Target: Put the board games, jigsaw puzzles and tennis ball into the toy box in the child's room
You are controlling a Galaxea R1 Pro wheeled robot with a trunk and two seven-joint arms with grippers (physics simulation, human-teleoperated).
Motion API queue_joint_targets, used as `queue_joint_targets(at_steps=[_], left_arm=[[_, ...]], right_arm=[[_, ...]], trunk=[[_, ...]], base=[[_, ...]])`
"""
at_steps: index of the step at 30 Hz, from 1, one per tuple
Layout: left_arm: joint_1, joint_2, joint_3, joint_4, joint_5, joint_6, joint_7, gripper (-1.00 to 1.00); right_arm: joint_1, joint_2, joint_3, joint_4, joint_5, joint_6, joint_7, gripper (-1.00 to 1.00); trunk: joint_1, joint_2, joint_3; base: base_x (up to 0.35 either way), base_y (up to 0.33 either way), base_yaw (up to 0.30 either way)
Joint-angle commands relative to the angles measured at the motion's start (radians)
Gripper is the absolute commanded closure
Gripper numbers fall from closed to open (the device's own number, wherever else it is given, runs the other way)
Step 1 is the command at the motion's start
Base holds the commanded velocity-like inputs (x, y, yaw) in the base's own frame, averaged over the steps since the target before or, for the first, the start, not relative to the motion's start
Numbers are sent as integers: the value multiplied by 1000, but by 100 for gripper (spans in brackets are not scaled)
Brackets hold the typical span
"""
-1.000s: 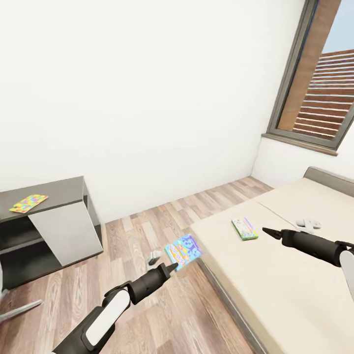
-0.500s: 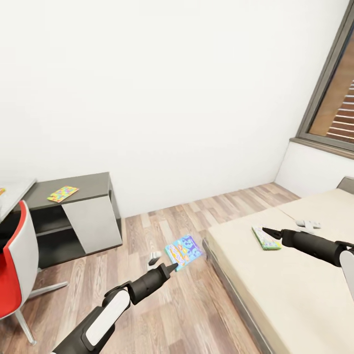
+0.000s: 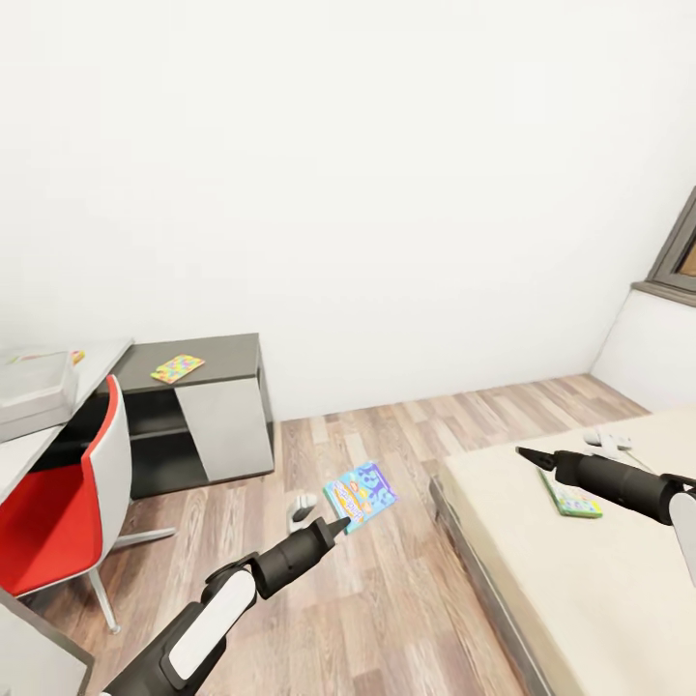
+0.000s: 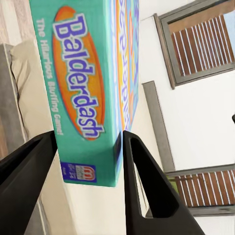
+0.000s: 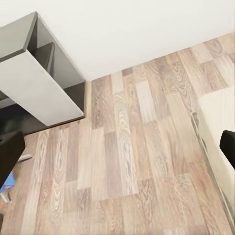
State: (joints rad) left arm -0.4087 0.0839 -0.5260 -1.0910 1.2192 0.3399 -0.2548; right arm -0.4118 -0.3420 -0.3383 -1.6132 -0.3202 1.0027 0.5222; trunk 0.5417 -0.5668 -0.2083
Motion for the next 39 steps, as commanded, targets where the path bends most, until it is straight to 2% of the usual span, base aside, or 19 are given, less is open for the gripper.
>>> queue_joint_targets(at_steps=[1,6,16,24,31,39], left_arm=[[-1,1,-2,0,10,4,0,100],[-2,1,-2,0,11,4,0,100],[-2,1,-2,0,11,4,0,100],[-1,1,-2,0,12,4,1,100],[-2,1,-2,-3,18,5,51,100],[-1,2,-1,-8,20,4,68,100]], right_arm=[[-1,0,-2,-1,6,4,9,-100],[-1,-1,-3,-1,5,4,9,-100],[-1,-5,-4,-1,7,4,88,-100],[-1,-6,-1,-1,7,4,106,-100],[0,-7,1,-1,7,5,114,-100],[5,-9,1,-1,7,5,116,-100]], trunk=[[-4,6,2],[-23,41,17],[-61,111,48],[-92,167,73],[-92,167,73],[-92,167,73]], base=[[0,0,149],[0,0,64],[0,0,11],[0,0,1],[0,0,0],[0,0,5]])
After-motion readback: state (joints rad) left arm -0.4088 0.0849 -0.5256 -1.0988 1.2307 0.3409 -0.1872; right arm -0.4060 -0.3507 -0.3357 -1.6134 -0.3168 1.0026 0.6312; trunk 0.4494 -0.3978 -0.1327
